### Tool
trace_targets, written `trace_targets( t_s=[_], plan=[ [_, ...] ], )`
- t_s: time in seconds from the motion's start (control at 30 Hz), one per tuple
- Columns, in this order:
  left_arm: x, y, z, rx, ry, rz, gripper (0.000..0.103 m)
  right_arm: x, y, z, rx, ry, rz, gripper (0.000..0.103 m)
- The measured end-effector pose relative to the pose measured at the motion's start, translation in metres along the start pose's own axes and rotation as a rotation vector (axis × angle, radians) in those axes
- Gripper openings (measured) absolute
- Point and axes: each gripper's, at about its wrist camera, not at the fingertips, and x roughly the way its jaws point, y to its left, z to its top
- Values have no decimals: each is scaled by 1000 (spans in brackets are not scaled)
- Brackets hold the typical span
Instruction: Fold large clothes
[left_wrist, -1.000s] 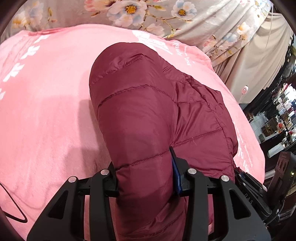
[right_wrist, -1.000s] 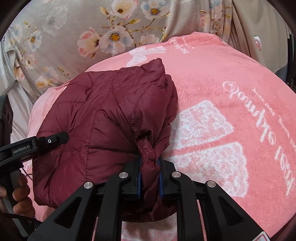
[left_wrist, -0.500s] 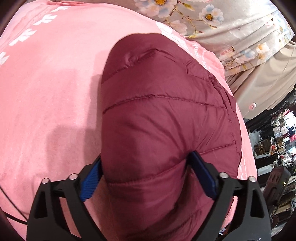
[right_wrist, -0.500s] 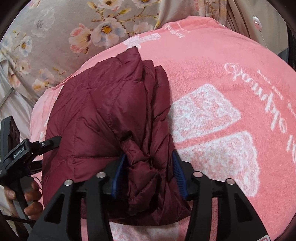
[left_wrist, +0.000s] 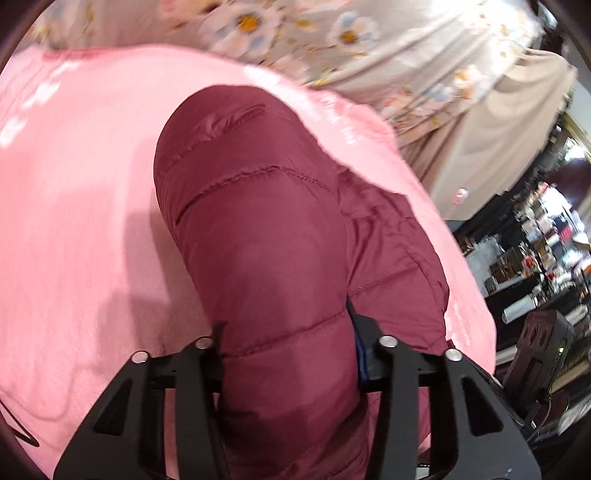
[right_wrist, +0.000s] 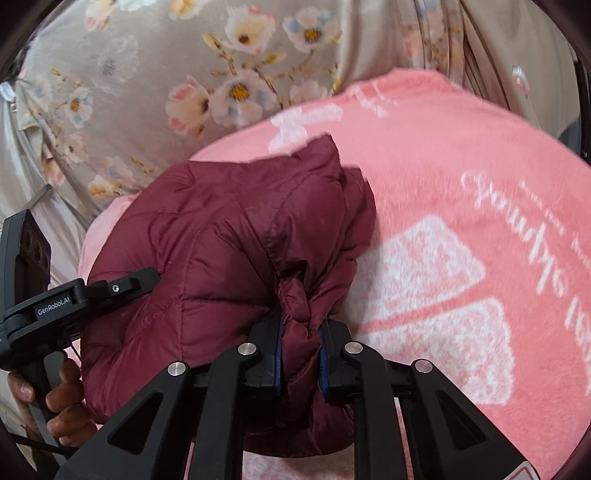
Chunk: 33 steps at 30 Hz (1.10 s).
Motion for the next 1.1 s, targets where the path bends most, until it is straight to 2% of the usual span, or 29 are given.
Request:
trace_targets(
  t_s=[0.17,0.43,0.63,0.83,0.93,1.1],
  plan=[
    [-36,-46,8,121,-117,-49,36,-61,15,20,-76,-182,-24,15],
    [-122,-111,27,283,-404,-123,36,-153,44,52,-175,-485,-34,15],
    [-192,-135,49,227,-599,-171,36,-209,82,80,-277,-703,-15,14],
    [-247,-187,46,196,-779,-153,36,-278,98,110,-379,-890,-35,14],
    [-264,-207,41,186,-810,-179,36,-302,91,123,-391,-929,-46,14],
    [-264,-234,45,173,-809,-245,36,-333,80,143,-409,-986,-91,15]
  ],
)
